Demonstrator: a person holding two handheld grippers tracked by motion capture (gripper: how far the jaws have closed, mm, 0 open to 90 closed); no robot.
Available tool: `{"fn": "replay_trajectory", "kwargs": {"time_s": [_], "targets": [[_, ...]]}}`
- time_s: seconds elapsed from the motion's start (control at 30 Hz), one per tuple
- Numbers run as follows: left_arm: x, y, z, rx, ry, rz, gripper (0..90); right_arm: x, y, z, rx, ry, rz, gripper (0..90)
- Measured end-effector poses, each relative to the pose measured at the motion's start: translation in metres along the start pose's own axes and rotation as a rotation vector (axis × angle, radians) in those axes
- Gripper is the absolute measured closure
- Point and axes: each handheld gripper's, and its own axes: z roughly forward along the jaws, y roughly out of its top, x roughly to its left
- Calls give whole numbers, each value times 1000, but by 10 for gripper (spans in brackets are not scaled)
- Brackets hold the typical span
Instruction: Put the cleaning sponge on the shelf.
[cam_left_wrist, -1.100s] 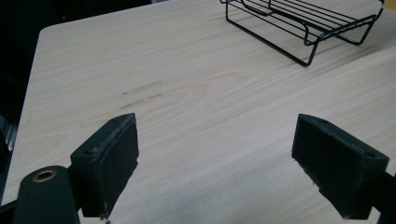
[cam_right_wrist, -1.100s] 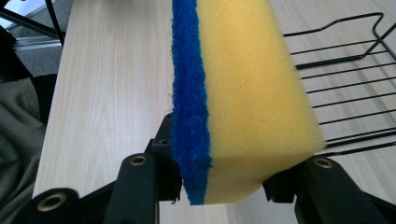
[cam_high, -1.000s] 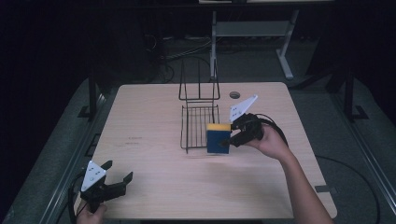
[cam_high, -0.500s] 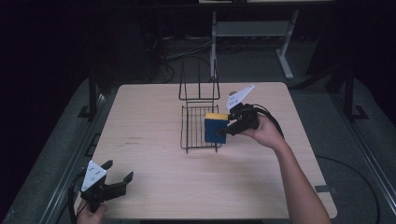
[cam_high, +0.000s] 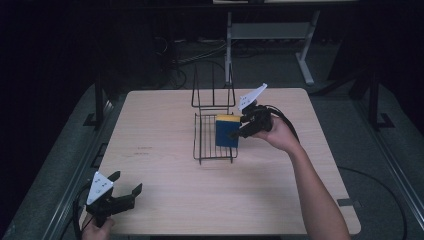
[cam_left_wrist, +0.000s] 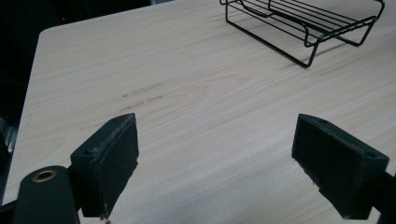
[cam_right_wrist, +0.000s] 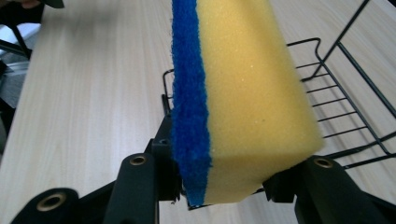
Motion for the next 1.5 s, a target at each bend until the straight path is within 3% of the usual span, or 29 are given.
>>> {"fn": "replay_trajectory", "kwargs": {"time_s": [0.17,0.57,0.67,0.77,0.83,0.97,1.27,1.5], "targets": [[0,0,1,0,-3,-1,141,-6,5,0,4,-1,-20,555],[-1,1,0,-6,-3,4,141,-26,11,9,8,-7,38,558],[-2,1,0,-6,-8,9,141,-32,9,12,-15,-5,53,558],[-1,1,0,-7,-6,6,141,-35,6,17,13,-9,66,557],[0,1,0,-4,-3,5,141,-38,5,23,2,-2,77,556],[-1,2,-1,-10,-5,10,141,-40,4,33,29,1,70,556],[-1,1,-1,-12,-3,7,141,-43,1,42,44,-51,66,558],[-1,1,-1,-5,-3,6,141,-47,-4,46,32,-35,58,556]]}}
